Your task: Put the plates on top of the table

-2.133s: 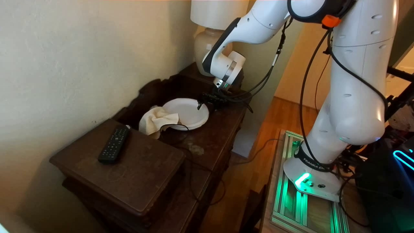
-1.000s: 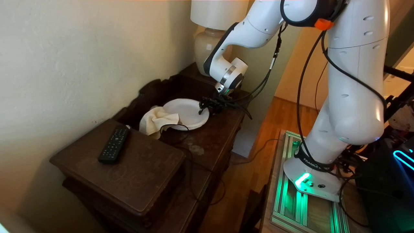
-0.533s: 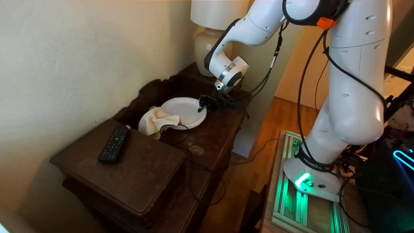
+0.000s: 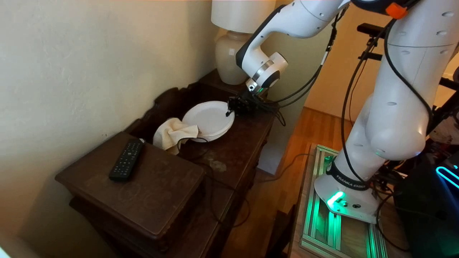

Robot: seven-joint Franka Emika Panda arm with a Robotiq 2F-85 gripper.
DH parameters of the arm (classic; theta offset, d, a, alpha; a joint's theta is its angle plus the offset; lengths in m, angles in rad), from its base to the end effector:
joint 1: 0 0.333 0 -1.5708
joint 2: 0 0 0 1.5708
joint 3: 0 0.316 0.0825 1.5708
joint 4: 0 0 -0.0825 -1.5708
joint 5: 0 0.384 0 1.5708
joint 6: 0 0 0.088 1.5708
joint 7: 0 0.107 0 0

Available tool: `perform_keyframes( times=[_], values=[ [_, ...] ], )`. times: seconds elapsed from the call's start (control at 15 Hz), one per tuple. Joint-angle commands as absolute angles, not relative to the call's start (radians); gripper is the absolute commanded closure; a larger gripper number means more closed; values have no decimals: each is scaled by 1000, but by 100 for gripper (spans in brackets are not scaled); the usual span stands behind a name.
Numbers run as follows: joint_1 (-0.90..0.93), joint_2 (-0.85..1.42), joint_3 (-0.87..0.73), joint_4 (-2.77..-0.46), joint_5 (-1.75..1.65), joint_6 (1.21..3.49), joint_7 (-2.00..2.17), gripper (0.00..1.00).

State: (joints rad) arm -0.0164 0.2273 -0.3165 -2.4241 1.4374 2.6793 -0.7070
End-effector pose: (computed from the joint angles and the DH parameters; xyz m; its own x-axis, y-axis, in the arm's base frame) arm 0.4363 -0.1886 0.2128 0.5784 -0.8100 0.0965 -0.6590 -0.5337 -0.5300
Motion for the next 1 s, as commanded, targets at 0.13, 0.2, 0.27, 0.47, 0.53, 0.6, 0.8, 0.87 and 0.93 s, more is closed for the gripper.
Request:
perform_keyframes(
  times=[0.13, 0.2, 0.27, 0.47, 0.53, 0.6, 0.8, 0.87, 0.93],
  values=[
    [-12, -33, -350, -2649, 1268, 2726, -607, 95],
    [-15, -67, -353, -2677, 1238, 2730, -589, 95],
    [-20, -109, -358, -2712, 1195, 2722, -567, 95],
    [-132, -224, -296, -2804, 1001, 2655, -472, 95],
    [-158, -257, -296, -2825, 931, 2620, -443, 95],
    [-180, -231, -305, -2781, 871, 2551, -423, 95],
    [-247, -301, -336, -2752, 671, 2314, -383, 95],
    [-263, -332, -346, -2746, 632, 2253, -388, 95],
    [-282, -398, -355, -2783, 589, 2197, -401, 95]
  ],
)
